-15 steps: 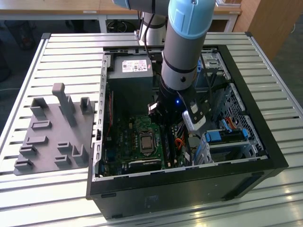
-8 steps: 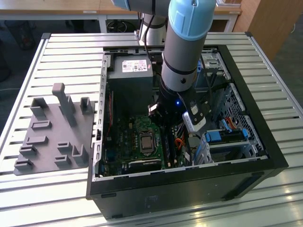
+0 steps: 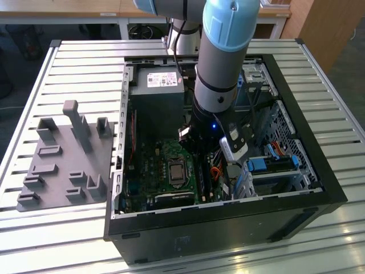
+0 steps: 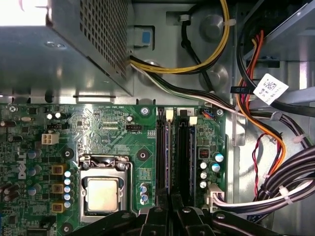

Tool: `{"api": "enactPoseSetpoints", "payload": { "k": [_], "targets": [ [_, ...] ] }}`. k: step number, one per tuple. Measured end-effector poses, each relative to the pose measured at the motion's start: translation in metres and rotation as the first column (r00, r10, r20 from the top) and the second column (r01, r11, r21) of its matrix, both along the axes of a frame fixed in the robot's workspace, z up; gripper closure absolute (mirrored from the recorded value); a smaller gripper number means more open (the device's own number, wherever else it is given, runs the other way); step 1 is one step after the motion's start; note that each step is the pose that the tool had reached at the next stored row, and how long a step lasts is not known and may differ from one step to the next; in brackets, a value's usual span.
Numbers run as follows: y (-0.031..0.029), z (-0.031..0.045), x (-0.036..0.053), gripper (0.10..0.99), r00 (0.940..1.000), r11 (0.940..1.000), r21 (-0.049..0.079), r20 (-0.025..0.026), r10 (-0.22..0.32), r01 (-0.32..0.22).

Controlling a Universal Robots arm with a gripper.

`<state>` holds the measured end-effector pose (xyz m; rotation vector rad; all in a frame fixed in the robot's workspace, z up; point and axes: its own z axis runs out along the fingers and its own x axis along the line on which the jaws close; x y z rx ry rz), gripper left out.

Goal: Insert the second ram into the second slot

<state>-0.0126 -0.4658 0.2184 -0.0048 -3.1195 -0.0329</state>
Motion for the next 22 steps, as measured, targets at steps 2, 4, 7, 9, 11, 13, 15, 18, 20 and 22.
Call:
{"api": "enactPoseSetpoints", "payload": {
  "k": [2,4,7,9,11,13,15,18,20,22],
  "targets": [
    [-0.0002,-0.0008,0.0000,0.949,1.0000,1.0000,-0.001,-0.0001,0.000,0.000],
    [-0.0004,-0.0014,0.0000,0.949,1.0000,1.0000,-0.001,-0.0004,0.000,0.000],
    [-0.0004,-0.0015,0.0001,0.949,1.0000,1.0000,-0.005,-0.0005,0.000,0.000],
    [-0.0005,-0.0014,0.0000,0.949,1.0000,1.0000,-0.006,-0.0005,0.000,0.000],
    [-0.0005,-0.0014,0.0000,0.949,1.0000,1.0000,-0.006,-0.0005,0.000,0.000],
    [-0.0005,-0.0010,0.0000,0.949,1.0000,1.0000,-0.006,-0.0005,0.000,0.000],
    [-0.0005,-0.0003,0.0000,0.949,1.0000,1.0000,-0.006,-0.0005,0.000,0.000],
    [-0.0005,0.0010,0.0001,0.949,1.0000,1.0000,-0.006,-0.0006,0.000,0.000],
    [-0.0005,0.0016,0.0002,0.949,1.0000,1.0000,-0.006,-0.0006,0.000,0.000],
    [-0.0004,0.0016,0.0002,0.949,1.0000,1.0000,-0.005,-0.0005,0.000,0.000]
  ]
}}
